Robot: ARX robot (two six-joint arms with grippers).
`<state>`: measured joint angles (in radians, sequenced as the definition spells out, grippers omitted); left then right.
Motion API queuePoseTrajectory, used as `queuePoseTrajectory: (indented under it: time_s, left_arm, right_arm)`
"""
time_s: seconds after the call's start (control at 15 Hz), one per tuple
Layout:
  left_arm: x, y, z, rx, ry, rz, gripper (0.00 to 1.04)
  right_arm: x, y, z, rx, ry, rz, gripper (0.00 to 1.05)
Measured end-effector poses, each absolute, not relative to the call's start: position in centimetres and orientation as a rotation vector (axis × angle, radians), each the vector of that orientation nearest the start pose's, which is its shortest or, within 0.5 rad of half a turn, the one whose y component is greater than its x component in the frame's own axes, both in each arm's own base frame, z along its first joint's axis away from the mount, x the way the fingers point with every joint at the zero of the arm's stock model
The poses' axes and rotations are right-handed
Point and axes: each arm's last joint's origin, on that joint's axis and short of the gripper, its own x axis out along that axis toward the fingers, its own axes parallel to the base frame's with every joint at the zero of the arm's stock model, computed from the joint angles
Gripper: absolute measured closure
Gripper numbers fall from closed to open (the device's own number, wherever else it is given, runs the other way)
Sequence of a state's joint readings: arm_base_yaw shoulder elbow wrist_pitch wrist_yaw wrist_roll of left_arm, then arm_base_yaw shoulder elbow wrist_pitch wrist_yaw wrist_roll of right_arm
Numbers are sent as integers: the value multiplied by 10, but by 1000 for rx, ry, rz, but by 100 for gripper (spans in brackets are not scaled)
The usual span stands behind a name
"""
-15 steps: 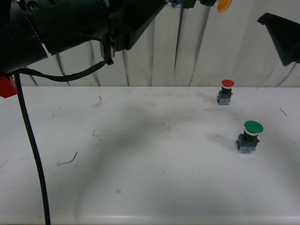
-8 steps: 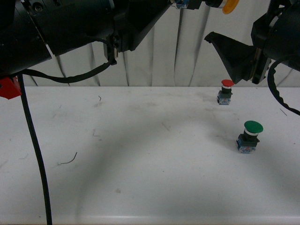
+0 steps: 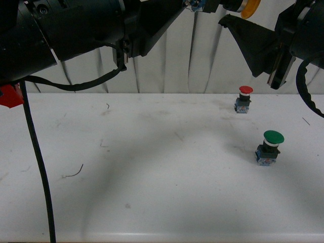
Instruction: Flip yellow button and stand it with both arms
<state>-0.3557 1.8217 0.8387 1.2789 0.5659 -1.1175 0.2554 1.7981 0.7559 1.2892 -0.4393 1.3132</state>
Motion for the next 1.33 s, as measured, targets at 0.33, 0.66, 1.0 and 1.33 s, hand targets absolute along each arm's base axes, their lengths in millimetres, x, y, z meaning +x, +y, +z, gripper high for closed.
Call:
queuePoseTrajectory:
  time_s: [0.33, 0.66, 1.0, 1.33]
  left_arm:
    - [329, -143, 213, -1003, 246, -972, 75]
    - [327, -142, 212, -1005, 248, -970, 61]
    - [332, -133, 213, -1018, 217, -924, 9]
    - [349, -92, 218, -1029, 110, -786, 7]
  right_arm:
    - [330, 99, 204, 1238, 243, 757, 69]
    - [329, 99, 203, 1235, 250, 758, 69]
    - [329, 98, 200, 1226, 255, 748, 69]
    - [329, 93, 203, 1221, 237, 741, 69]
